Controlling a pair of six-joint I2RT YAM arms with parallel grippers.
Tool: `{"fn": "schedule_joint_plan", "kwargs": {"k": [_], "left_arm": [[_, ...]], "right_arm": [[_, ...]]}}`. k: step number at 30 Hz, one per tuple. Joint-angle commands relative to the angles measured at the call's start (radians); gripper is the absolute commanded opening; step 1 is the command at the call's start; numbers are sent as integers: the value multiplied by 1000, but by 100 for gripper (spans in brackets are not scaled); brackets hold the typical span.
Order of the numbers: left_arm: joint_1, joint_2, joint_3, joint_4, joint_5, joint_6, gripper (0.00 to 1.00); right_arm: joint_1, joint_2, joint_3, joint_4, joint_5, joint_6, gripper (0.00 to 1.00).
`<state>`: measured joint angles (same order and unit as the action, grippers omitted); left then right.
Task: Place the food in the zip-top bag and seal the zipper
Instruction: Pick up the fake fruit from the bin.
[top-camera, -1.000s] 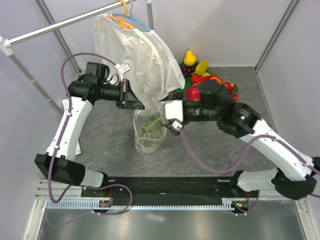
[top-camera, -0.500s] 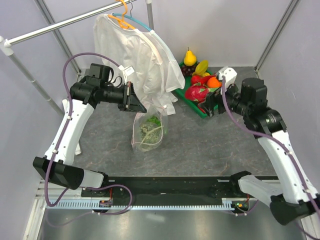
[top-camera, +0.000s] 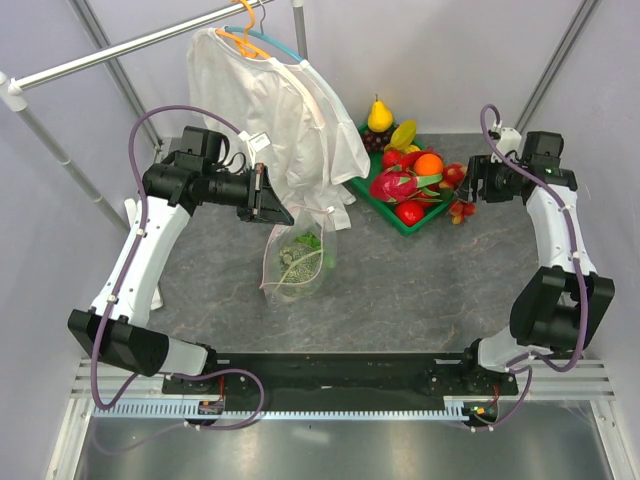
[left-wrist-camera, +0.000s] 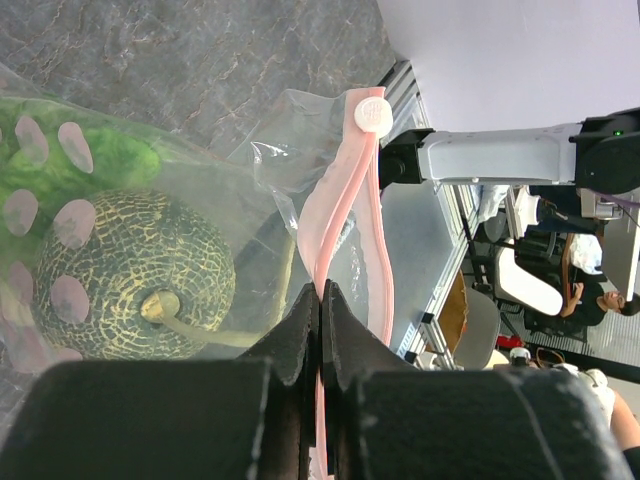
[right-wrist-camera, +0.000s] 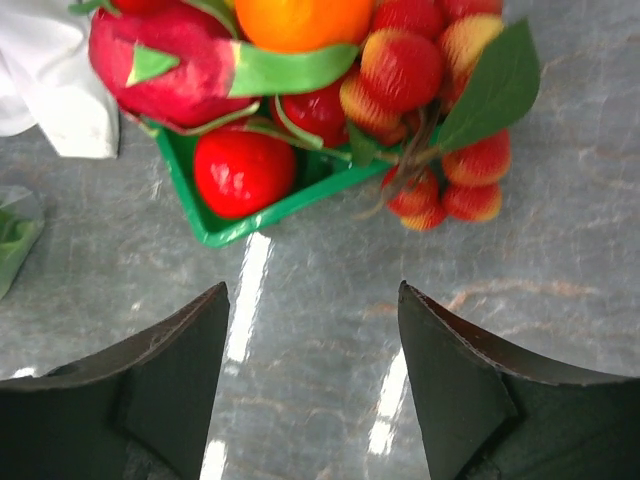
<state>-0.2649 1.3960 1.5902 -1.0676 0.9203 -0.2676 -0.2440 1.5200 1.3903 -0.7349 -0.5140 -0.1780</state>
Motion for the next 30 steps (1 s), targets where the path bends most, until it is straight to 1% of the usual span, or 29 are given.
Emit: {"fn": "schedule_joint_plan", "kwargs": {"k": [1, 2, 7, 15, 18, 20, 22, 24, 28, 30], "left_arm": [[4, 0, 5, 24, 17, -9, 2], [4, 1, 5, 26, 18, -9, 2], [3, 4, 8, 24, 20, -7, 2], [6, 14, 5, 28, 20, -4, 2], [6, 15, 4, 28, 17, -2, 2], [7, 15, 4, 28, 20, 1, 2], [7, 15, 1, 28, 18, 2, 2], [7, 14, -1, 28, 19, 2, 2], [7, 14, -6, 28, 23, 2, 2], [7, 17, -7, 28, 25, 2, 2]], "right_arm": [[6, 37, 46, 144, 31, 1, 74], [6, 55, 42, 184, 41, 9, 75], [9, 132, 58, 232, 58, 20, 73], [26, 173, 3, 333, 63, 38, 72], [32, 189, -14, 370, 69, 40, 68], [34, 203, -20, 377, 75, 37, 64], [34, 210, -34, 377, 77, 29, 63], [34, 201, -59, 385, 74, 26, 64], [34, 177, -109, 419, 78, 25, 71], [35, 163, -142, 446, 89, 20, 71]]}}
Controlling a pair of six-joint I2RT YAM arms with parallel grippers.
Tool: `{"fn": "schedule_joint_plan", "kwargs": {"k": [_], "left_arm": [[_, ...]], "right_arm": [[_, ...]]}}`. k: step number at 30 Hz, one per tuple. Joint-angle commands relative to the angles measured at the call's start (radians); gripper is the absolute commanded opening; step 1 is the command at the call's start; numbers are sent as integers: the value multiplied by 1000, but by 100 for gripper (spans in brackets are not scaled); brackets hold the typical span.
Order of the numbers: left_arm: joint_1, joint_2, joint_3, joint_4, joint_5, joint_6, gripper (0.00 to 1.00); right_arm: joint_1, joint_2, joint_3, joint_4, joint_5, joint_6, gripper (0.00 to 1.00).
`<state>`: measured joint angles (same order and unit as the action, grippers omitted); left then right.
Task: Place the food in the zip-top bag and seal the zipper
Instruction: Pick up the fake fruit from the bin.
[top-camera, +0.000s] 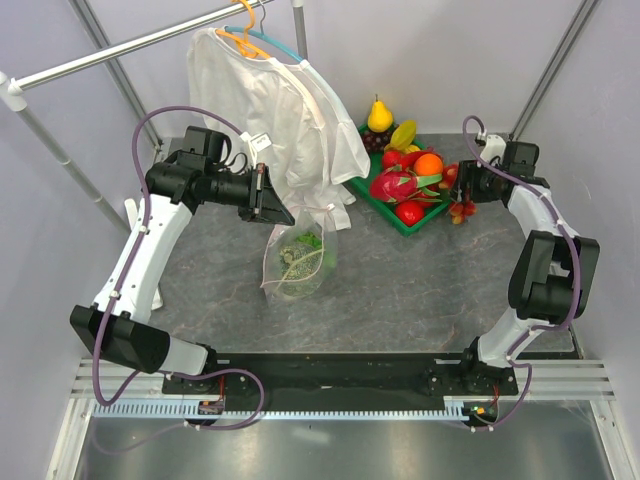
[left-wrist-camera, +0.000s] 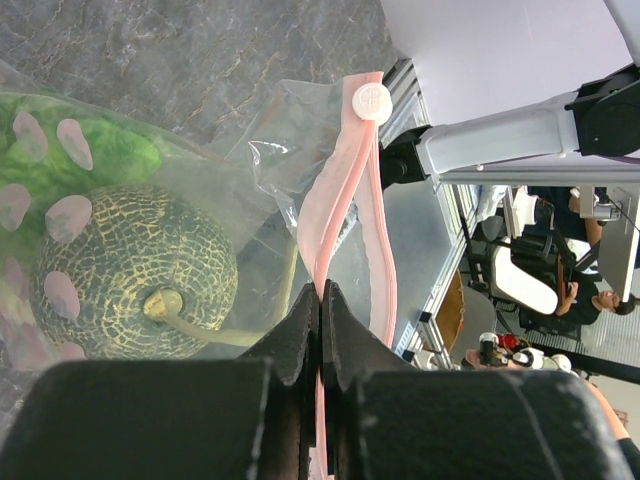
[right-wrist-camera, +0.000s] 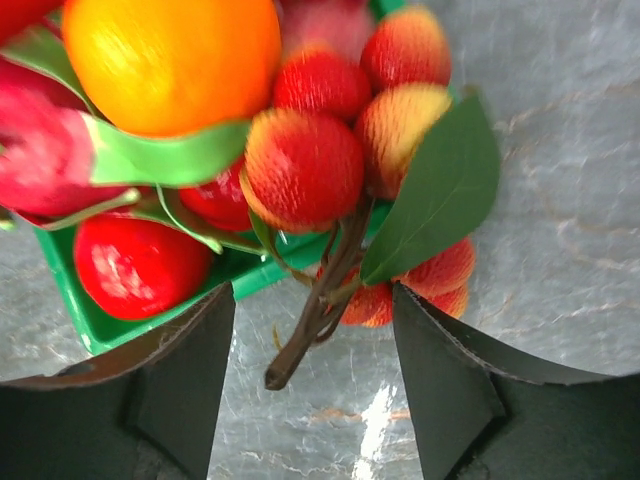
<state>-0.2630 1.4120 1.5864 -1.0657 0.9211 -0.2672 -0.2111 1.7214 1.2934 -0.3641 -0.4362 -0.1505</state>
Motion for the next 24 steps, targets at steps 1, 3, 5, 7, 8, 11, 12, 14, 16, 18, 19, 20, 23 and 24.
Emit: {"fn": "schedule_joint_plan", "kwargs": {"k": [1, 3, 5, 7, 8, 11, 12, 14, 16, 18, 19, 20, 23, 24], "left_arm": [[7, 1, -2, 26, 24, 3, 2], [5, 2, -2, 27, 24, 3, 2], [7, 2, -3, 26, 21, 2, 2], [5, 2, -5, 27, 22, 2, 2], [5, 1, -8, 26, 22, 2, 2], [7, -4, -11, 26, 25, 5, 2], [7, -4, -12, 26, 24, 3, 2], [7, -4, -13, 26, 25, 3, 2], [8, -1, -14, 26, 27, 5, 2], [7, 4, -14, 27, 27, 6, 2], [7, 5, -13, 26, 28, 5, 2], [7, 7, -11, 27, 28, 5, 2], [8, 8, -9, 27, 27, 5, 2], [8, 7, -11, 27, 28, 5, 2]], "right_arm": [[3, -45, -52, 86, 13, -12, 68], [3, -49, -66, 108, 22, -14, 60], [3, -51, -75, 126, 31, -14, 54], [3, -55, -80, 162, 48, -17, 53], [3, -56, -85, 169, 54, -17, 54], [3, -52, -74, 180, 60, -21, 62], [4, -49, -72, 179, 60, -24, 64], [4, -51, -66, 180, 68, -41, 65], [4, -54, -65, 194, 54, -53, 64], [7, -49, -60, 197, 44, -63, 56], [9, -48, -59, 194, 44, -66, 51], [10, -48, -59, 195, 42, -67, 47], [12, -57, -69, 195, 40, -86, 26], [12, -60, -71, 194, 43, -90, 16]]}}
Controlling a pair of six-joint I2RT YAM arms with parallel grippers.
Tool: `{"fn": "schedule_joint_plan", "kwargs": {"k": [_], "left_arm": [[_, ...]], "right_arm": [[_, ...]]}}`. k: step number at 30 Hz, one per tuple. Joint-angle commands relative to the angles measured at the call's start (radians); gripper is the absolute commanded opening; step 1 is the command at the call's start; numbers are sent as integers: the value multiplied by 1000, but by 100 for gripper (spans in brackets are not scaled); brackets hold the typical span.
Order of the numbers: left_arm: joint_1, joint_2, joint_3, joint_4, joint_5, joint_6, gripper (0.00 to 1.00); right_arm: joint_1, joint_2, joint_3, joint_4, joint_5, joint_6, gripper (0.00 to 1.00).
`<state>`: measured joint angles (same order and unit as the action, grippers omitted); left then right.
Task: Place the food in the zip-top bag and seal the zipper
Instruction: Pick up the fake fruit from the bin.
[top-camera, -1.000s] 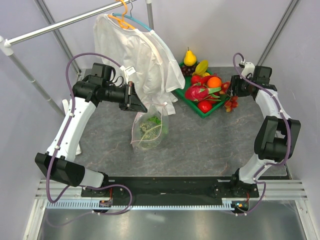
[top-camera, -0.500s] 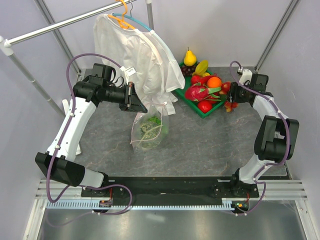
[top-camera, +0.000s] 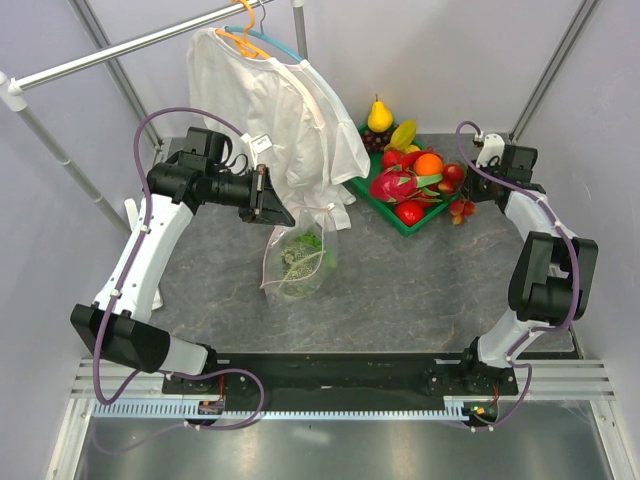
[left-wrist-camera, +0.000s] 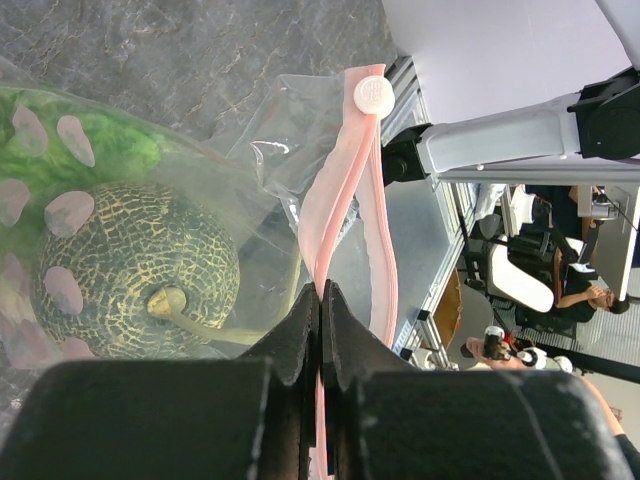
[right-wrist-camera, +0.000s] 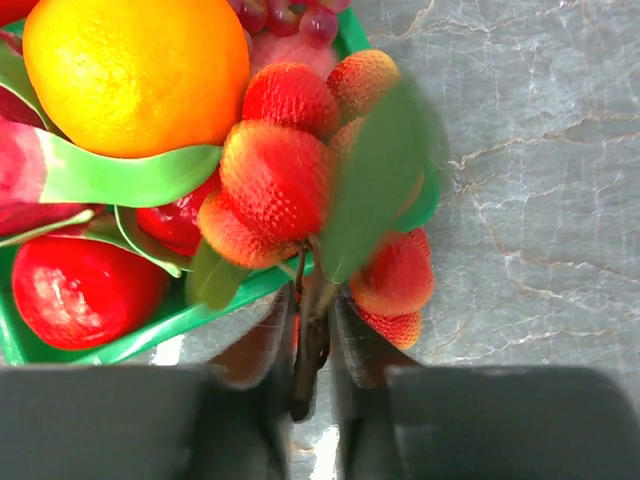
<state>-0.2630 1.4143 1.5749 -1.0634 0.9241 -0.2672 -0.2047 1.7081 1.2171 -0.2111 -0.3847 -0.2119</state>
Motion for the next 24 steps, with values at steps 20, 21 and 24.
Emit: {"fn": "schedule_joint_plan", "kwargs": {"k": [20, 21, 24], "left_arm": [[10, -6, -13, 10, 21, 19, 2], [10, -8, -16, 8, 21, 20, 2], [8, -6, -21, 3, 21, 26, 2]], "right_arm": [[-145, -358, 329, -512, -384, -271, 0], [-144, -364, 393, -539, -437, -274, 0], [-137, -366, 520, -611, -620, -247, 0]]}}
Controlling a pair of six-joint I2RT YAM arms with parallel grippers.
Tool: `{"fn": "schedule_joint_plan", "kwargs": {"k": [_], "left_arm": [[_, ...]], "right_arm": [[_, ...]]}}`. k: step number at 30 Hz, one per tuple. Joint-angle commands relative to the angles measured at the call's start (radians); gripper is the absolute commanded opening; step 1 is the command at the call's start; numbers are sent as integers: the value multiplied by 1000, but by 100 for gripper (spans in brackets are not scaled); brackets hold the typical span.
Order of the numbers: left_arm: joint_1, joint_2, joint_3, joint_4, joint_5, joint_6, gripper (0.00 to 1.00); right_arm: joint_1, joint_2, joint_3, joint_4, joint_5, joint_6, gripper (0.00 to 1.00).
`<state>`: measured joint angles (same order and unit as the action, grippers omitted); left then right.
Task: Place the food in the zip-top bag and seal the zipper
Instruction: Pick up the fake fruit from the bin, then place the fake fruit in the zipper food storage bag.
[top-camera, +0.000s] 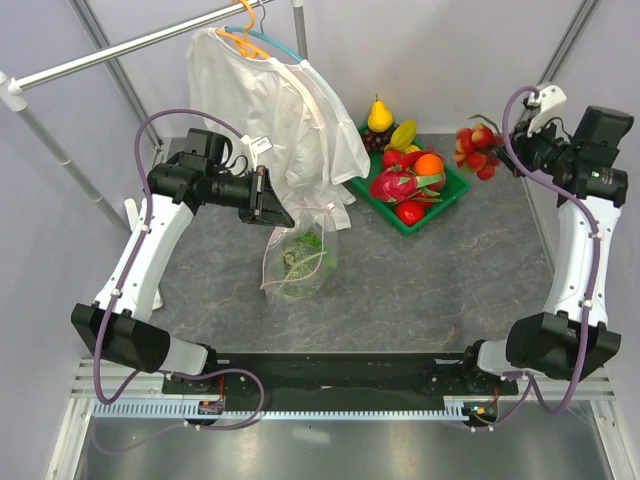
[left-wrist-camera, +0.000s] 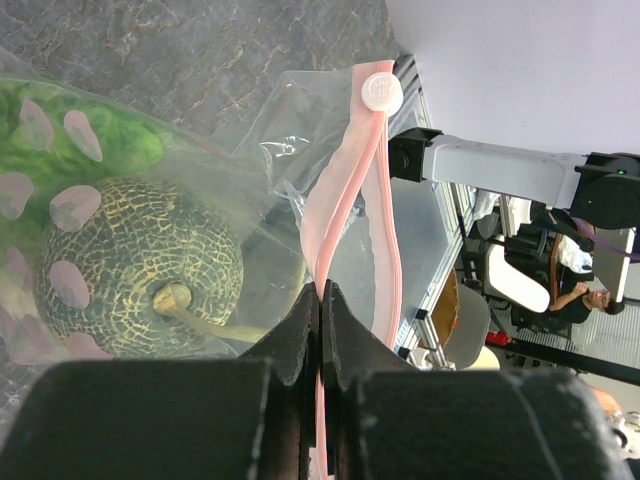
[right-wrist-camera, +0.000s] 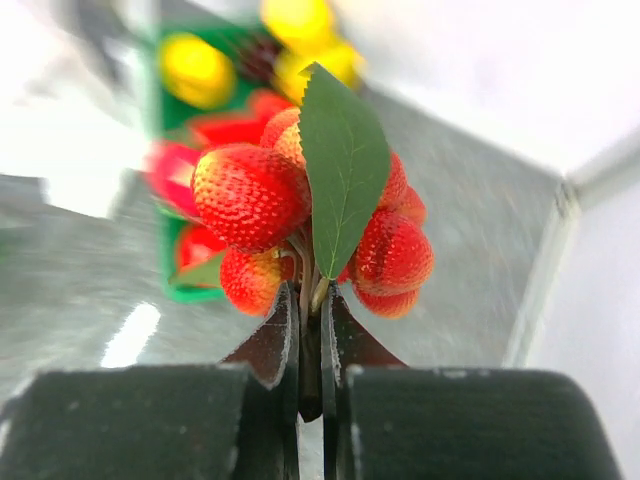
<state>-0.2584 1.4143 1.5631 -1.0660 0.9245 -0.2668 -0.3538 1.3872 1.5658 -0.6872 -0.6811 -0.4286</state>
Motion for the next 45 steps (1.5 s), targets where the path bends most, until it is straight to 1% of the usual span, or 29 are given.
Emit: {"fn": "schedule_joint_plan", "kwargs": {"k": [1, 2, 3, 4, 5, 6, 7, 8, 9, 10, 11, 12, 13, 14, 15, 20, 21, 23, 24, 25, 26, 32, 35, 36, 41, 43, 44, 45], "left_arm": [[4, -8, -9, 5, 23, 26, 2], [4, -5, -11, 1, 23, 29, 2], [5, -2, -11, 0, 25, 29, 2], [5, -3, -9, -3, 28, 31, 2], [4, 0, -9, -5, 30, 32, 2], [4, 2, -9, -6, 31, 31, 2], [5, 5, -9, -6, 30, 28, 2], [7, 8, -8, -6, 27, 25, 2], [7, 9, -8, -6, 16, 21, 2], [11, 17, -8, -6, 14, 14, 2], [16, 21, -2, -9, 16, 12, 2], [19, 26, 2, -12, 23, 9, 2], [25, 31, 8, -14, 22, 11, 2], [25, 37, 17, -15, 22, 12, 2], [27, 38, 24, -25, 8, 12, 2], [36, 44, 49, -35, 7, 26, 2], [36, 46, 46, -37, 14, 28, 2], [36, 46, 41, -37, 30, 34, 2], [38, 46, 41, -40, 34, 34, 2], [39, 45, 41, -40, 36, 35, 2], [41, 44, 41, -41, 54, 37, 2], [41, 40, 38, -45, 70, 40, 2], [42, 41, 37, -45, 76, 40, 2], [41, 43, 38, -45, 74, 40, 2], [42, 41, 45, -45, 83, 38, 2], [42, 43, 48, -45, 96, 40, 2], [42, 41, 48, -45, 97, 40, 2], [42, 41, 48, -45, 102, 40, 2]], "right_arm": [[13, -45, 197, -135, -369, -12, 0], [19, -47, 218, -126, -493, 5, 0], [29, -50, 236, -100, -539, 90, 0], [44, -69, 231, 23, -584, 155, 0], [93, -88, 212, 126, -636, 254, 0], [126, -108, 144, 253, -647, 466, 0], [166, -158, 94, 567, -640, 605, 0], [244, -181, 44, 736, -635, 719, 0], [283, -207, -28, 875, -611, 878, 0], [324, -206, -35, 984, -603, 893, 0], [414, -197, -20, 954, -589, 880, 0], [452, -166, 34, 903, -566, 842, 0], [487, -151, 60, 814, -558, 779, 0], [545, -137, 77, 801, -552, 765, 0], [571, -117, 89, 804, -531, 757, 0], [734, -42, 125, 772, -528, 732, 0], [756, -39, 123, 740, -523, 707, 0], [817, -22, 126, 683, -508, 592, 0], [834, -13, 131, 607, -503, 559, 0], [858, -4, 137, 583, -494, 533, 0], [871, 13, 142, 566, -491, 489, 0], [943, 70, 137, 499, -488, 439, 0], [987, 58, 93, 378, -476, 354, 0], [995, 53, 80, 359, -474, 325, 0], [1007, 32, 17, 302, -449, 297, 0], [1006, 35, 11, 259, -405, 228, 0], [1009, 47, 13, 206, -382, 194, 0], [1010, 55, 14, 189, -315, 167, 0]]}}
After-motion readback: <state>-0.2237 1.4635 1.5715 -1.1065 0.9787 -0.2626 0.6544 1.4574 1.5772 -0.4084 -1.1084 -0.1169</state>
